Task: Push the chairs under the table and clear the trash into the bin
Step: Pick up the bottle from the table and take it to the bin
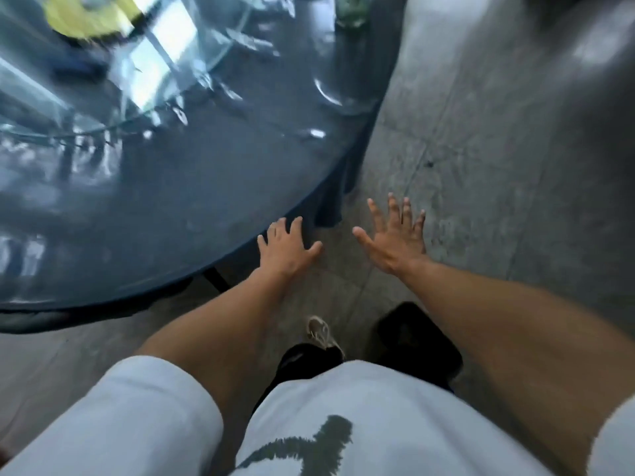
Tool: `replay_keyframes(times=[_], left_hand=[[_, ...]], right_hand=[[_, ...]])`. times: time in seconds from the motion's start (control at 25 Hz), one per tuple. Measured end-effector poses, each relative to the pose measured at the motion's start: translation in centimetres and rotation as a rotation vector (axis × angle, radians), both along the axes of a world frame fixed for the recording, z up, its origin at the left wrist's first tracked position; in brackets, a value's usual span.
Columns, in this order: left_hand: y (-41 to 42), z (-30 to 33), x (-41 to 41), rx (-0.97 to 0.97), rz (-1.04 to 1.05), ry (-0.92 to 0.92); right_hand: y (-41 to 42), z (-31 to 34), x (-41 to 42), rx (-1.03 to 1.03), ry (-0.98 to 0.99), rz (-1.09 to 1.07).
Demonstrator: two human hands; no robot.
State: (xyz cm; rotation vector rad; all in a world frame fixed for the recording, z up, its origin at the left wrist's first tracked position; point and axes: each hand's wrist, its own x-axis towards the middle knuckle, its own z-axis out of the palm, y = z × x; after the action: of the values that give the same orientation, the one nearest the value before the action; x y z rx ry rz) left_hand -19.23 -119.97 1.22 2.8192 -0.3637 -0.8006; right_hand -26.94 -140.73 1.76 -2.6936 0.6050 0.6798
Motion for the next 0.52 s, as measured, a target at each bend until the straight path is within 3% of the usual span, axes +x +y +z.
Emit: replay_keyframes(times=[0.2, 0.52], left_hand=[[4.3, 5.4, 8.6, -0.037, 0.149, -0.131], [4.3, 11.9, 17.7, -0.097, 0.197, -0.276]], right_hand=[[3.2, 5.8, 9.5, -0.07, -0.15, 0.12], [2.4, 11.6, 19.0, -0.162, -0.335, 0.168]])
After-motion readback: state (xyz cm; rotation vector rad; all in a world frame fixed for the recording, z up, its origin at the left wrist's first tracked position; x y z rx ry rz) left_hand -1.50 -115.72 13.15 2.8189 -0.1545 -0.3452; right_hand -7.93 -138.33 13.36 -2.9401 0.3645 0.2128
